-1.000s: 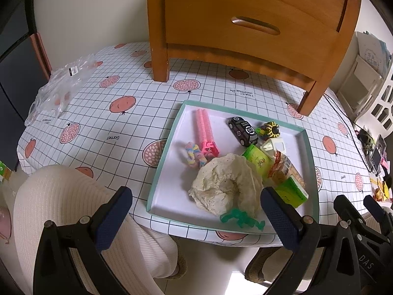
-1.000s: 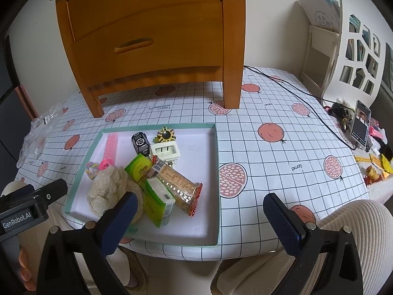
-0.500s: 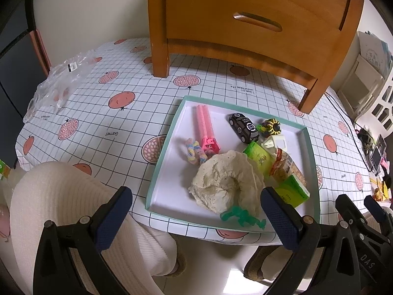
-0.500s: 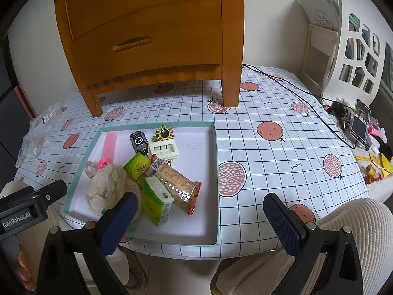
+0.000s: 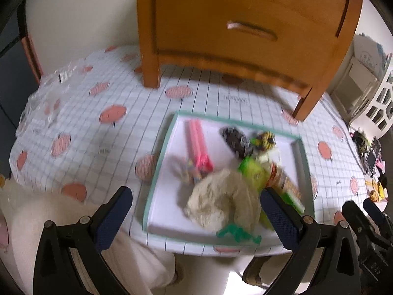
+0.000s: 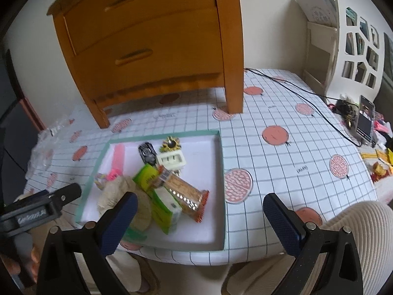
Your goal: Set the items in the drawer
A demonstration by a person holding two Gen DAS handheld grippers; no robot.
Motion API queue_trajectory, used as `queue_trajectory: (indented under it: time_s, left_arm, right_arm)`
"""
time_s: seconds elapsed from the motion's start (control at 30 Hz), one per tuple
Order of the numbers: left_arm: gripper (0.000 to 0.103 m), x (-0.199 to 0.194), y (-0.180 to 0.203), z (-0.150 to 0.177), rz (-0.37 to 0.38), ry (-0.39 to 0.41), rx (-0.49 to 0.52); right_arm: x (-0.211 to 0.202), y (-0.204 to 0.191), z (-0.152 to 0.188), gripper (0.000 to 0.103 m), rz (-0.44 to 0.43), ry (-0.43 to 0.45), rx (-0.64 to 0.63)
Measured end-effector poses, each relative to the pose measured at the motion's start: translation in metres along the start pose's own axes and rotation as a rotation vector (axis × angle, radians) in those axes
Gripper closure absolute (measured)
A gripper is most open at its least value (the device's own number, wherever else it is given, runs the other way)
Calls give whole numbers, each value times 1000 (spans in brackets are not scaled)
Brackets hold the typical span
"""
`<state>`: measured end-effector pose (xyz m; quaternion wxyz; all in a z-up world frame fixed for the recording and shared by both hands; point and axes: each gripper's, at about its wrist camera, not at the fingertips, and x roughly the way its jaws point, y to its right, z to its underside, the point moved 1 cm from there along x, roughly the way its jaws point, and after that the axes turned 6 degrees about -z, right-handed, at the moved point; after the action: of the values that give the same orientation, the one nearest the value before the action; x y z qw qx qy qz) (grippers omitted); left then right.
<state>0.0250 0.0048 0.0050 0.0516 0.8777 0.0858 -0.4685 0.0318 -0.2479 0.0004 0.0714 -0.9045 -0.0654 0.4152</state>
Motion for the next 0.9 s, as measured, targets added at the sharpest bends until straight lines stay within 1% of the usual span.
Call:
queue_trajectory:
  time_s: [0.1,0.2,0.3,0.37,0.57,0.63,0.7,0.77,0.9]
  left_arm:
    - [0,-4,0,-23,17,38,-2]
    - [0,-8,1,-51,54,68,-13]
    - [0,-10,4,-78,68,103,-14]
    - [0,-9,5,-97,83,124,-19]
    - [0,-4,7,-148,136,185,-24]
    - [0,-2,7,-160,150,205,-22]
    - [0,2,6,-174,150,216,-15]
    - [0,5,5,-184,164,210,-10]
    - [0,11,-6,-206,140,213,-51]
  right_arm:
    - [-5,1,-11,0,-15,39,0]
    - [-10,6,-31,0,3,102,10]
    - [-12,11,-54,0,-11,150,20]
    - [-8,15,-74,0,-35,154,24]
    - [6,20,-128,0,-43,191,14]
    - [13,20,-142,0,-50,200,7]
    - [21,20,-153,0,-56,199,1]
    - [28,18,-165,0,-69,196,-3]
    - [40,15,-190,0,-83,203,-29]
